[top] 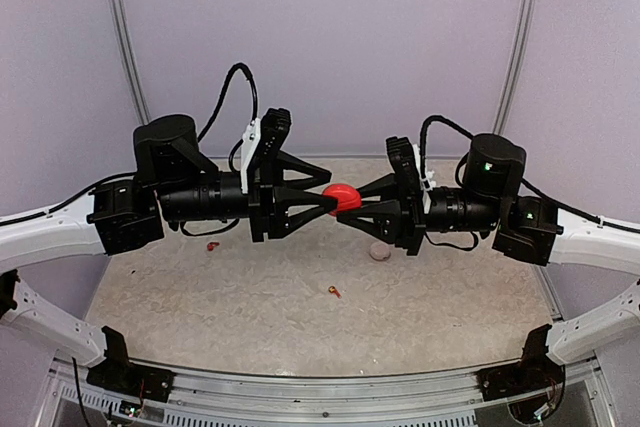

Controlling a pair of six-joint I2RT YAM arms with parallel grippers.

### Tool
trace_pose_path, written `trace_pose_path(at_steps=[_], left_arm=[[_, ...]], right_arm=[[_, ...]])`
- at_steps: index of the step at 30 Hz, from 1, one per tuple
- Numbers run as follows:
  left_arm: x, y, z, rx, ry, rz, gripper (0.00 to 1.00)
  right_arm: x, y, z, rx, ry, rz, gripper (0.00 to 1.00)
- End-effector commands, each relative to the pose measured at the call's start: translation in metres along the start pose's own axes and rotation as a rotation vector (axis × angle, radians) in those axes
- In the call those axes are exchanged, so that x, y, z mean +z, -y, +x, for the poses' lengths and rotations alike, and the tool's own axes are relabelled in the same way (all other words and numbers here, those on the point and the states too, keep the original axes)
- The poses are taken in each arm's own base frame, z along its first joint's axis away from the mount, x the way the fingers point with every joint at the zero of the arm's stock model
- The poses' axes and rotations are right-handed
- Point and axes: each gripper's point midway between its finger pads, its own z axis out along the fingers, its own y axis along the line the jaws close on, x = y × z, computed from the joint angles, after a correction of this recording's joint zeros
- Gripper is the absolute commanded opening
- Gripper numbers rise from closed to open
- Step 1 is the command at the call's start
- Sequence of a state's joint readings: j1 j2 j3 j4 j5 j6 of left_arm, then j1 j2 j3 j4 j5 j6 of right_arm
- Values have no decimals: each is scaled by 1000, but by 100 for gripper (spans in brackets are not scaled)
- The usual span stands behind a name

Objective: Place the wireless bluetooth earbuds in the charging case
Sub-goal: Pass from the right arm to the left

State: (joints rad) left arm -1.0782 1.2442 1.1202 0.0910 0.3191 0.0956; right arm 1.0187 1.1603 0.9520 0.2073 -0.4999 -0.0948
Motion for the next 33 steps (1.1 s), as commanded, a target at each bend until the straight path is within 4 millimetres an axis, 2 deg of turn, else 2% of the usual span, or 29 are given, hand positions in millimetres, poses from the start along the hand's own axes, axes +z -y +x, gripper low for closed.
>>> trace_pose_path(at_steps=[1,15,23,28,33], left_arm=[[-10,-7,-41,11,116,-18,49],[-15,-31,-40,-23,113,-111,53],[-12,2,-33,90,76,14,57],[5,11,-17,72,0,80,50],[13,13,-5,57,-28,99,44]], right_arm=[[-5,-3,4,-13,-9,-6,0],[-7,-2,9,-12,-18,8,0],[-6,4,13,10,-35,43,0],[-4,2,14,5,-42,27,0],[-5,1,13,0,-38,20,0]])
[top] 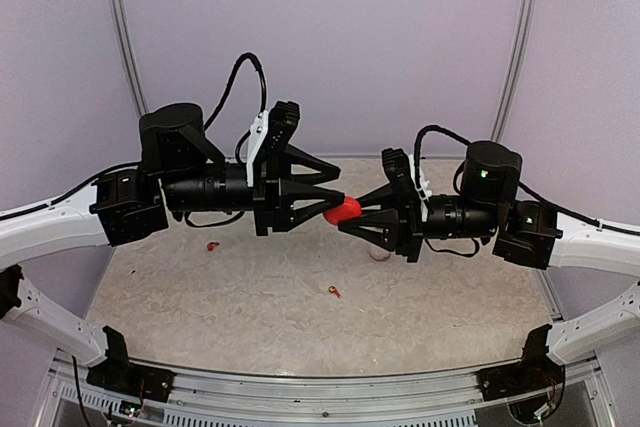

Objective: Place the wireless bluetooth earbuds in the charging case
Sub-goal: Pass from the right arm to the left

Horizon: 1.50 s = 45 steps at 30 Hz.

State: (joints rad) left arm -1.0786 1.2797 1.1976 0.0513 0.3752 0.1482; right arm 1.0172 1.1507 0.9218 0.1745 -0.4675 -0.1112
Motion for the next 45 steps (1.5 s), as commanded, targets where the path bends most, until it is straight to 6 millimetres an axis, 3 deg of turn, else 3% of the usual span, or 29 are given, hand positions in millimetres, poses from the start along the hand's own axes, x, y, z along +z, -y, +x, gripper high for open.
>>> trace_pose_path(at_steps=[1,6,13,19,32,45], left_arm=[[8,8,11,-2,-41,53,43],[12,10,18,-17,-56,76,36],[11,15,16,-9,-50,100,18],[7,18,8,6,-18,112,12],[3,16,1,19,10,94,10],[5,15,2,21,7,85,10]], right_arm=[[-3,-2,-7,-12,16,-6,0],[-4,-2,-8,-15,18,-6,0],[-5,-1,-8,-14,20,1,2],[-5,1,-6,6,23,16,19],[-2,4,-2,28,16,23,31],[-3,-2,-12,19,50,-10,29]])
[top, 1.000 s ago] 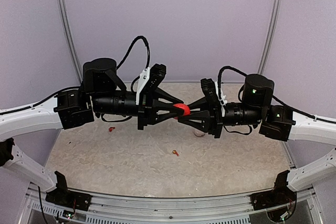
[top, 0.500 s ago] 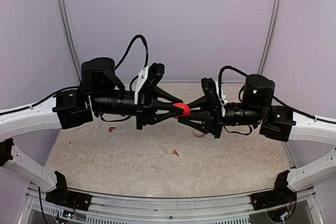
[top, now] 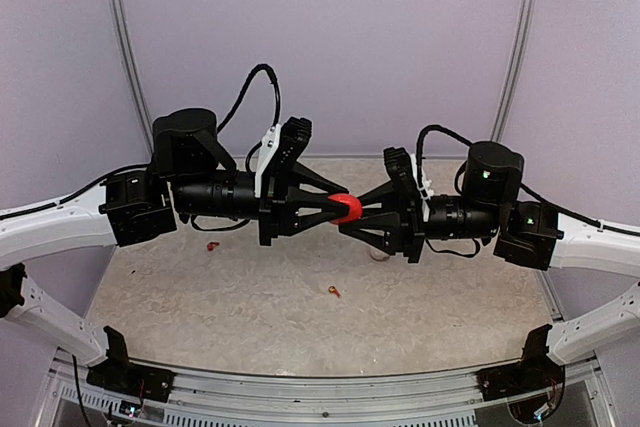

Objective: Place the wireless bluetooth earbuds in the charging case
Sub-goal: Pass from the left arm to the right

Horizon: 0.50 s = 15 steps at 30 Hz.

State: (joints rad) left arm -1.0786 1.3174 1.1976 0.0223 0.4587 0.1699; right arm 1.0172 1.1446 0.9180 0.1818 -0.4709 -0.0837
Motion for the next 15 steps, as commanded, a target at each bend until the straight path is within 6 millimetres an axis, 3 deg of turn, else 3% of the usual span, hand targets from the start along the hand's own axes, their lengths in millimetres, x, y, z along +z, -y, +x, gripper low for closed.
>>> trace_pose_path(at_steps=[1,5,12,14,15], left_arm=[[-5,1,-18,28,52,-10,10],[-5,0,-18,32,50,-18,10],[-4,-2,-16,42,45,-33,10],[-4,-2,-16,43,43,-36,10],[-4,-2,-16,43,44,-40,10]], right_arm=[[-2,-2,-10,-4,41,-11,28],[-2,-2,-12,-5,44,-13,26],[-2,-2,-13,-10,50,-16,15],[-2,-2,-13,-10,50,-15,16],[-2,-2,-12,-8,48,-16,22]])
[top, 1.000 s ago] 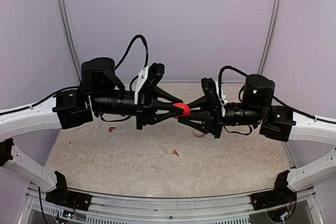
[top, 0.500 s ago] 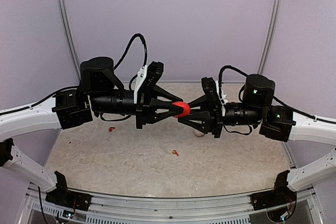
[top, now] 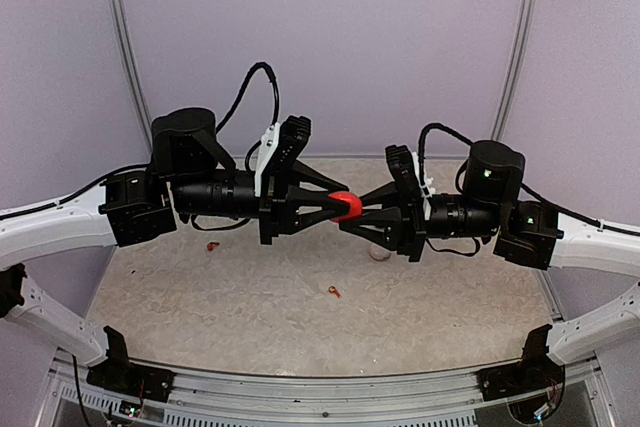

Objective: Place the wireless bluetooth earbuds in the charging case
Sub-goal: Pass from the left arm to the right

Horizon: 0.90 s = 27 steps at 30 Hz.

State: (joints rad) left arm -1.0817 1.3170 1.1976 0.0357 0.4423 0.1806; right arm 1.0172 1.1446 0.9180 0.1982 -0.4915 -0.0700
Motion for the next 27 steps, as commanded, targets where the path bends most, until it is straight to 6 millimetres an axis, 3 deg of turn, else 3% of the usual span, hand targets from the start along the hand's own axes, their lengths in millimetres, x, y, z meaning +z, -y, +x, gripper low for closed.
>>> trace_pose_path(at_steps=[1,5,22,27], left_arm=[[-5,-2,-13,26,34,-29,10],[-4,-3,-13,27,35,-38,10],[-6,-9,-13,40,32,-76,10],[-5,-8,-10,41,19,-78,12]], right_arm=[[-1,0,-8,-12,30,-2,27],[-1,-2,-8,-13,33,-14,30],[0,-4,-9,10,47,-31,26],[0,-3,-9,6,47,-22,16]])
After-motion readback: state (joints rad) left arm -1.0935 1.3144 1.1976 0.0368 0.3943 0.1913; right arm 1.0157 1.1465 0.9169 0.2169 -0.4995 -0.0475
